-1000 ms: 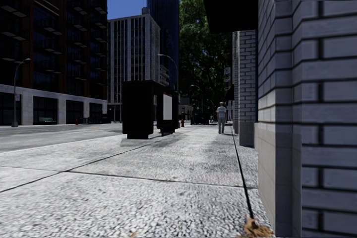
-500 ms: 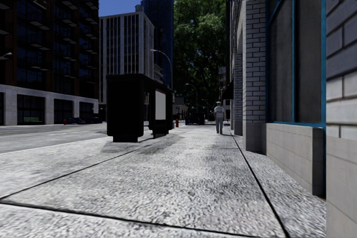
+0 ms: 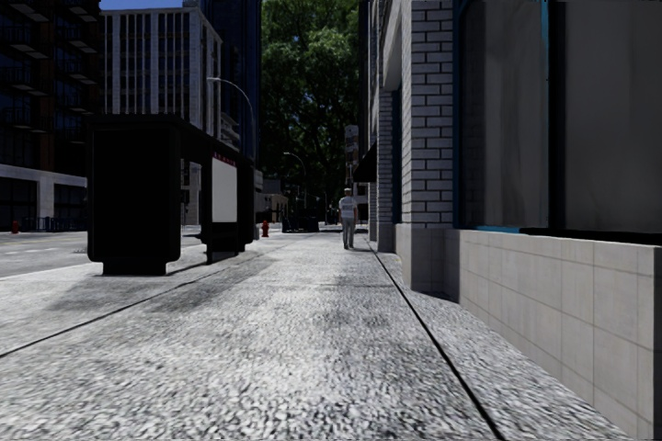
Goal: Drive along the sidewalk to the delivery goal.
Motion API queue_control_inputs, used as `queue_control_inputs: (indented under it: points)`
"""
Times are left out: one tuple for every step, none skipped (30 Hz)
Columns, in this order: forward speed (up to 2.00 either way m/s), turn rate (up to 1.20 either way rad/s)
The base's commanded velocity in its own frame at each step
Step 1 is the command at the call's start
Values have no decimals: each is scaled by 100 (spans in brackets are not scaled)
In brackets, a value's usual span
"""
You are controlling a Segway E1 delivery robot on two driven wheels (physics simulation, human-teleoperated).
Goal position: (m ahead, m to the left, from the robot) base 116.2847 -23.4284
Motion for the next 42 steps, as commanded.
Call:
queue_control_inputs:
  points:
    - [200,0]
    - [200,0]
    - [200,0]
    - [200,0]
    - [200,0]
    - [200,0]
    - [200,0]
    - [200,0]
    - [200,9]
    - [200,24]
    - [200,24]
    - [200,28]
    - [200,0]
    - [200,0]
    - [200,0]
    - [200,0]
    - [200,0]
    - [200,0]
    - [200,0]
    - [200,0]
    - [200,0]
    - [200,0]
    - [200,0]
    - [200,0]
    - [200,0]
    - [200,0]
    - [200,0]
    - [200,0]
    - [200,0]
    - [200,0]
    - [200,0]
    - [200,0]
    - [200,0]
    - [200,0]
    - [200,0]
    - [200,0]
    - [200,0]
    - [200,0]
    - [200,0]
    - [200,0]
    - [200,0]
    - [200,0]
